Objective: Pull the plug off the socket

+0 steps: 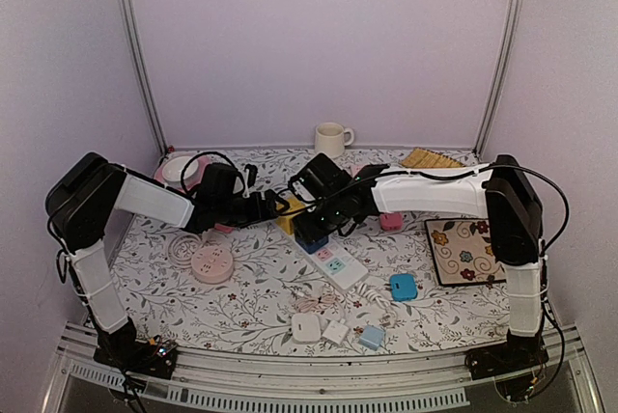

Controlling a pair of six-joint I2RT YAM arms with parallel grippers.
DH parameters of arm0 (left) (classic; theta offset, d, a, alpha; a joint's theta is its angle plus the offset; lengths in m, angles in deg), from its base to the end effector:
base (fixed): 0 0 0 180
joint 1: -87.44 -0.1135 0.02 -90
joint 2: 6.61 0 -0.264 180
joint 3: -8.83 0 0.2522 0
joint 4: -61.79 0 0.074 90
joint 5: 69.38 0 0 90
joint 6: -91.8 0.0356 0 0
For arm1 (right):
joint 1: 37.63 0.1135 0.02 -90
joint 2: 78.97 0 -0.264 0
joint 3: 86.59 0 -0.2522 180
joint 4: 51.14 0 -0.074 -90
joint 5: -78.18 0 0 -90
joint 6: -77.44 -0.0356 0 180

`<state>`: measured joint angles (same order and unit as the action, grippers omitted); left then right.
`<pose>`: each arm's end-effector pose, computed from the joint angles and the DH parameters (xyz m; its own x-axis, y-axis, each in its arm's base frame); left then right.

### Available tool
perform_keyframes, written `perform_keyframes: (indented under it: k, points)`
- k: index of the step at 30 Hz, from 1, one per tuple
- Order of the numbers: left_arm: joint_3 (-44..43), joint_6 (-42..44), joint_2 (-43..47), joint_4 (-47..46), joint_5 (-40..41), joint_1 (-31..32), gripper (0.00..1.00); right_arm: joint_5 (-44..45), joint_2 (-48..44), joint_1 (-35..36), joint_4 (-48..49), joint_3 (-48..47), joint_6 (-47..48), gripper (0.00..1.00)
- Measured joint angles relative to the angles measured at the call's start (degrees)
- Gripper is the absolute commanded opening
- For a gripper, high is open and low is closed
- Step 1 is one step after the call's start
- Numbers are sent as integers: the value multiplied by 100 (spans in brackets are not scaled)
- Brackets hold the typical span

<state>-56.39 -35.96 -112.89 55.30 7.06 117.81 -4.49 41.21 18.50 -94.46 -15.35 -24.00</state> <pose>0.3181 -0.1961 0.1396 -0.7900 -0.2270 -0.5695 0.2205 0.7616 -0.6094 0.2618 0.3819 0.2025 -0.6012 -0.5427 -0.5865 -0.6767 0.7362 0.0124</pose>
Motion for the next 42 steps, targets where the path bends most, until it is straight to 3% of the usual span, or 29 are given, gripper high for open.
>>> perform_keyframes:
  k: [14, 26, 42]
  points:
    - [0, 4, -11, -17, 7, 0, 91, -363, -98, -140, -9, 9, -144, 30]
    - [-13, 24, -9, -4, 7, 0, 91, -459, -833, -212, 507, 98, -175, 30]
    - [-706, 387, 42, 1200, 221, 116, 92, -2138, -903, -2151, 1886, 1563, -1172, 30]
